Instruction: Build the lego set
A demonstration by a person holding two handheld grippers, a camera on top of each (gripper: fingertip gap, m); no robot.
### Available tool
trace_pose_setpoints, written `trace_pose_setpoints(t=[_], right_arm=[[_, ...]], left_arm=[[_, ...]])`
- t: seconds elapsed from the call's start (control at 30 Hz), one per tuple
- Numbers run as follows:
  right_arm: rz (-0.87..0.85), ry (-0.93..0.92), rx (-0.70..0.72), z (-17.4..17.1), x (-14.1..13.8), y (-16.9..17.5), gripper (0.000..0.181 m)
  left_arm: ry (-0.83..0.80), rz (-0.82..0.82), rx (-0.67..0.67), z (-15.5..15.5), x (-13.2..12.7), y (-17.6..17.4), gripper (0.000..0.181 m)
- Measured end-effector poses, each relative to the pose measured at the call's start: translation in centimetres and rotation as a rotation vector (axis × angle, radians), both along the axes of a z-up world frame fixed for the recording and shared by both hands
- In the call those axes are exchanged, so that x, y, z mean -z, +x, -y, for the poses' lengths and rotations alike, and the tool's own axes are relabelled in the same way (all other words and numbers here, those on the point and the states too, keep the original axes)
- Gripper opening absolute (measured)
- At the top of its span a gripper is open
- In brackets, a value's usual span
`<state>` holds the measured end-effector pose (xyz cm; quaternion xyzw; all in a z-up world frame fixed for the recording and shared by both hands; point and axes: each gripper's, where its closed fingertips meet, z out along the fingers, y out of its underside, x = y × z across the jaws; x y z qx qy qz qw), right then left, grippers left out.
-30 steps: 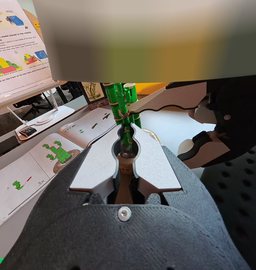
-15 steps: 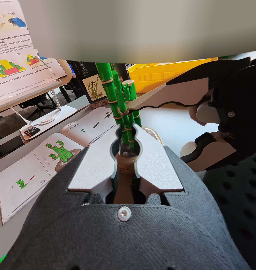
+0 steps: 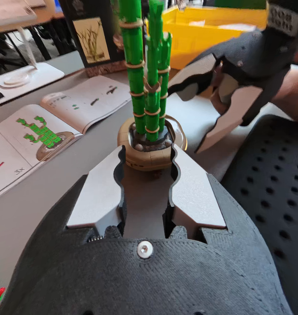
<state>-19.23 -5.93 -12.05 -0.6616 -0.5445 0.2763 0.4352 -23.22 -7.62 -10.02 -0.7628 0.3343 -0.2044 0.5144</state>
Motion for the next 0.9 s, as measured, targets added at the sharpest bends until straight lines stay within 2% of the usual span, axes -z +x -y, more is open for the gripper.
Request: trace_pose_setpoints(t=[0.07, 0.17, 0.4, 0.6, 0.77, 0.9], right_arm=[[0.064, -0.052, -0.014, -0.2, 1.0, -0.2, 0.103], [0.146, -0.071, -0.027, 0.0, 2.5, -0.4, 0.095], [0.178, -0.062, 0.064, -0.2, 2.6, -1.9, 0.089], [0.18, -0.073, 0.23, -0.2, 2.6, -5.8, 0.09], [0.15, -0.087, 0.36, -0.8, 2.6, -8.8, 0.09], [0.117, -0.125, 0.395, -0.7, 2.4, -10.2, 0.094]], left_arm=[[-0.037, -0.052, 0.031, 0.1, 1.1, 0.4, 0.054], [-0.038, -0.036, 0.038, 0.0, 1.0, 0.4, 0.047], [-0.02, -0.035, 0.034, -0.6, 0.9, -1.3, 0.044], [-0.09, -0.057, -0.033, -2.1, 1.2, -5.9, 0.058], [-0.123, -0.018, -0.119, -1.4, 1.2, -10.1, 0.055], [-0.129, -0.06, -0.093, -0.2, 1.7, -10.6, 0.051]])
